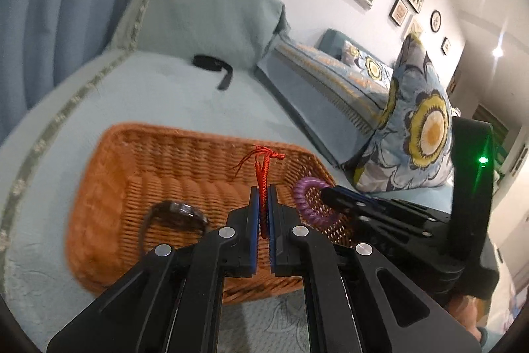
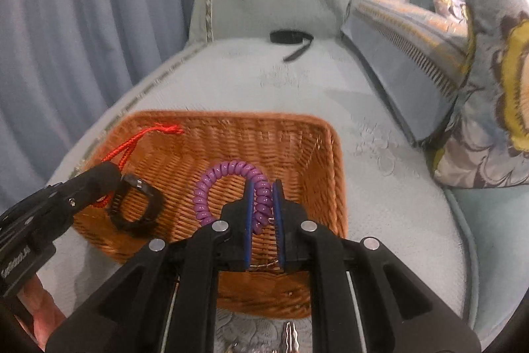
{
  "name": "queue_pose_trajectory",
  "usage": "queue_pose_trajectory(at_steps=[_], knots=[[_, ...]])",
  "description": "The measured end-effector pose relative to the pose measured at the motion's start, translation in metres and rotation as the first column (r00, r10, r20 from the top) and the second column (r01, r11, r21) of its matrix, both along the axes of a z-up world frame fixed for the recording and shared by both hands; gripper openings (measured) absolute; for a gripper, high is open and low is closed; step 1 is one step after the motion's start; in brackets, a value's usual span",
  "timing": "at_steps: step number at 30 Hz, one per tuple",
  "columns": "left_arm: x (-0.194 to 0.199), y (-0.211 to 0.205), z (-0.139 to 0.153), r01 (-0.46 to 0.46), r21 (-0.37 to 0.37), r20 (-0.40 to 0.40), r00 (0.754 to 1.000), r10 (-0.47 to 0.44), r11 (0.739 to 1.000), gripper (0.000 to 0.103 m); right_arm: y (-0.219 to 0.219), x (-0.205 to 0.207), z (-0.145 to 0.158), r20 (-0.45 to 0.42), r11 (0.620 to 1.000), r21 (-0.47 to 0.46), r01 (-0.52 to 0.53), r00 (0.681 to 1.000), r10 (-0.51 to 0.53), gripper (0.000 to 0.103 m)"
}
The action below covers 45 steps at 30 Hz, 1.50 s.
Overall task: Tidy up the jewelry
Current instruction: 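Carry the red keychain into the basket with the left tool while the right tool releases the purple tie, then grasp the cream coil hair tie with the left tool while the right tool grasps the clear coil bracelet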
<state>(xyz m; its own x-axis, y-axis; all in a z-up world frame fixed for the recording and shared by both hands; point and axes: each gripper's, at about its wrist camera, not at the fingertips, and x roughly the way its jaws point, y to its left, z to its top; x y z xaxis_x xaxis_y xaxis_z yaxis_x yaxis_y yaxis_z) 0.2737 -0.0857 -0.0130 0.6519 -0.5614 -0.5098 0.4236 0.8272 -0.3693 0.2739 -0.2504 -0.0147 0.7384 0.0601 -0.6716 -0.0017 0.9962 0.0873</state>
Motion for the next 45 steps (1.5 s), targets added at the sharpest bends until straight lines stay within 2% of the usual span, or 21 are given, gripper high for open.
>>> queue_pose_trajectory(at_steps=[7,11,13,15,17,20,23,29,36,41,45], knots=[[0.011,-0.012,-0.021,0.037,0.015,-0.054,0.998,-0.037,0.999,0.002,0.002,0.013,-0.023,-0.050,1.000,-0.025,-0.011,0.999,0.009,0.009],[0.012,-0.014,-0.027,0.040,0.024,-0.072,0.997,-0.038,0.999,0.003,0.003,0.012,-0.025,-0.045,0.999,-0.028,-0.028,0.999,0.027,0.010],[0.011,-0.014,-0.027,0.038,0.025,-0.075,0.997,-0.036,0.999,0.014,0.004,0.010,-0.025,-0.050,0.999,-0.025,-0.035,0.998,0.034,0.010],[0.007,-0.010,-0.023,0.041,0.012,-0.063,0.997,-0.040,0.999,0.035,0.003,0.009,-0.024,-0.065,0.998,0.017,-0.055,0.996,0.056,0.011],[0.001,-0.005,-0.018,0.047,-0.006,-0.049,0.998,-0.048,0.999,0.043,0.000,0.005,-0.022,-0.058,0.999,0.019,-0.041,0.997,0.042,0.018],[-0.010,0.002,-0.009,0.050,-0.013,-0.032,0.998,-0.051,0.999,0.043,-0.007,-0.004,-0.017,-0.048,0.998,0.048,-0.027,0.998,0.029,0.034],[-0.020,0.010,-0.001,0.054,-0.023,-0.021,0.998,-0.054,0.998,0.043,-0.013,-0.015,-0.010,-0.034,0.998,0.068,-0.012,0.999,0.014,0.038],[-0.051,0.028,0.020,0.051,-0.027,0.014,0.999,-0.051,0.998,0.043,-0.014,-0.052,0.013,0.018,0.998,0.068,-0.014,1.000,0.012,0.038],[-0.102,0.051,0.034,0.050,-0.021,0.048,0.998,-0.049,0.999,0.043,0.001,-0.116,0.037,0.100,0.997,0.067,-0.049,0.994,0.042,0.038],[-0.140,0.068,0.028,0.038,-0.009,0.051,0.998,-0.038,0.999,0.043,0.016,-0.154,0.032,0.110,0.996,0.059,-0.070,0.992,0.064,0.038],[-0.153,0.083,0.009,0.017,-0.001,0.016,1.000,-0.017,1.000,0.043,0.032,-0.169,0.013,0.083,0.994,0.057,-0.090,0.993,0.085,0.038]])
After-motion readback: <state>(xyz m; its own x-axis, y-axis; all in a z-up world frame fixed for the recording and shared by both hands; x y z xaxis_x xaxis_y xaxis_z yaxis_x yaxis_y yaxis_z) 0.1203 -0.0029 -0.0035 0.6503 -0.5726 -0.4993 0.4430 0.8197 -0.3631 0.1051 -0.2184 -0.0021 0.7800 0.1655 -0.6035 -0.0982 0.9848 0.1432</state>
